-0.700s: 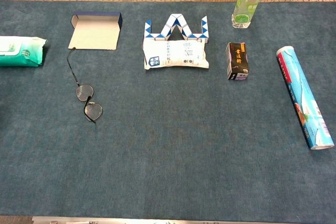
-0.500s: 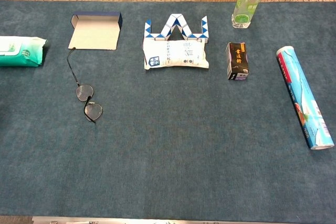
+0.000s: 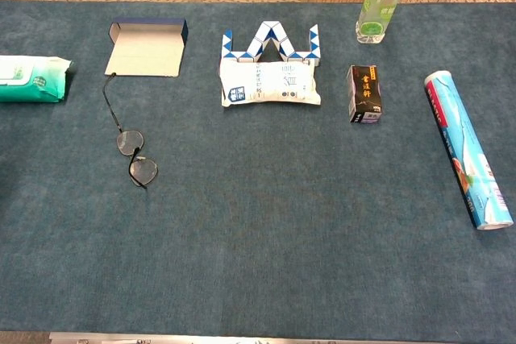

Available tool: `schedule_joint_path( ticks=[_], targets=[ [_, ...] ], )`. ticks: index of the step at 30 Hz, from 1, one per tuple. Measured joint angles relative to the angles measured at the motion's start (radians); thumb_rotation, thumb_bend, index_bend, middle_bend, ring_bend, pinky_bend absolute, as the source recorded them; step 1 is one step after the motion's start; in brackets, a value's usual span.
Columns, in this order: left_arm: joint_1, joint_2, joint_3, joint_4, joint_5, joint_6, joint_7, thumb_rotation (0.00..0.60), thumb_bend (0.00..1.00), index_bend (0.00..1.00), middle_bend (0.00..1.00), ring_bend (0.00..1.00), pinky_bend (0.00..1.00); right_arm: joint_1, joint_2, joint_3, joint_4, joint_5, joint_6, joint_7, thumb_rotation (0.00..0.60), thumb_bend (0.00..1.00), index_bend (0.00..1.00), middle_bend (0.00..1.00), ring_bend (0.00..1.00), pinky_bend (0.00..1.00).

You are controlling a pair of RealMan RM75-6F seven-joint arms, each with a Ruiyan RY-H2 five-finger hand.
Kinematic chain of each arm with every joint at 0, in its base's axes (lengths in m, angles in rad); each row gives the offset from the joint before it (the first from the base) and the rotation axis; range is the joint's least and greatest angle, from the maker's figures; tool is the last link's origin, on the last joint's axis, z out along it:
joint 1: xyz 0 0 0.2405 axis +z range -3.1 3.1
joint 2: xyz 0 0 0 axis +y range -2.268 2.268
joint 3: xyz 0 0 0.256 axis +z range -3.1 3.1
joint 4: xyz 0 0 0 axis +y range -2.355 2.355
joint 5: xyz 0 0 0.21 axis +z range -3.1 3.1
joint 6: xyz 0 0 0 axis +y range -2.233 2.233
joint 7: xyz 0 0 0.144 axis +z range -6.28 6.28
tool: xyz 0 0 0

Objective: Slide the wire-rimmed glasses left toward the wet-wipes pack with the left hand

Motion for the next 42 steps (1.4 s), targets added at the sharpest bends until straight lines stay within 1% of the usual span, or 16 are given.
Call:
schedule_joint_path(
  ticks=[1,3,5,8,9,11,14,17,20,28,32,42],
  targets=[
    [0.0,-0.002,0.002,0.002,0.01,0.002,-0.006,0.6,0.27,0.39,0.26,0.22,0.36,-0.001,0.002,0.0,-0.001,-0.002,0.004,0.005,0.6,0.16,0.62,0.34,0.11,0.28],
    [-0.002,-0.004,0.008,0.005,0.033,0.004,-0.027,0.6,0.22,0.34,0.22,0.2,0.36,-0.004,0.007,0.001,-0.002,-0.003,0.009,0.012,0.6,0.16,0.62,0.34,0.11,0.28],
    [-0.004,-0.005,0.012,0.006,0.052,0.005,-0.05,0.6,0.16,0.26,0.17,0.19,0.36,-0.005,0.009,0.002,-0.003,-0.003,0.013,0.016,0.6,0.16,0.62,0.34,0.11,0.28],
    [-0.013,0.0,0.014,-0.004,0.072,0.003,-0.067,0.6,0.11,0.15,0.09,0.15,0.36,-0.007,0.013,0.004,-0.005,-0.004,0.02,0.025,0.6,0.16,0.62,0.34,0.11,0.28],
    [-0.017,0.002,0.013,-0.01,0.079,0.001,-0.066,0.6,0.11,0.13,0.08,0.14,0.35,-0.008,0.014,0.005,-0.006,-0.005,0.023,0.029,0.6,0.16,0.62,0.34,0.11,0.28],
    [-0.028,0.007,0.01,-0.023,0.092,-0.003,-0.063,0.6,0.08,0.08,0.03,0.1,0.32,-0.008,0.016,0.006,-0.006,-0.005,0.024,0.033,0.6,0.16,0.62,0.34,0.11,0.28],
    [-0.045,0.012,0.005,-0.046,0.104,-0.02,-0.063,0.6,0.05,0.03,0.0,0.03,0.24,-0.008,0.018,0.006,-0.005,-0.004,0.022,0.038,0.6,0.16,0.62,0.34,0.11,0.28],
    [-0.062,0.018,-0.001,-0.076,0.096,-0.053,-0.074,0.6,0.04,0.01,0.0,0.0,0.18,-0.006,0.019,0.006,-0.005,-0.005,0.019,0.043,0.6,0.16,0.62,0.34,0.11,0.28],
    [-0.088,0.027,-0.011,-0.109,0.079,-0.102,-0.104,0.6,0.03,0.01,0.0,0.0,0.15,-0.006,0.02,0.005,-0.004,-0.006,0.017,0.046,0.6,0.16,0.62,0.34,0.11,0.28],
    [-0.163,0.015,-0.043,-0.145,0.046,-0.205,-0.204,0.6,0.03,0.01,0.0,0.0,0.15,-0.005,0.019,0.006,-0.002,-0.001,0.014,0.047,0.6,0.16,0.62,0.34,0.11,0.28],
    [-0.205,-0.003,-0.062,-0.153,0.012,-0.261,-0.24,0.6,0.03,0.01,0.0,0.0,0.15,-0.003,0.019,0.006,-0.002,0.0,0.01,0.05,0.6,0.16,0.62,0.34,0.11,0.28],
    [-0.262,-0.098,-0.111,-0.123,-0.063,-0.282,-0.224,0.6,0.03,0.01,0.0,0.0,0.13,-0.005,0.023,0.009,0.0,0.006,0.013,0.062,0.6,0.16,0.62,0.34,0.11,0.28]
  ],
)
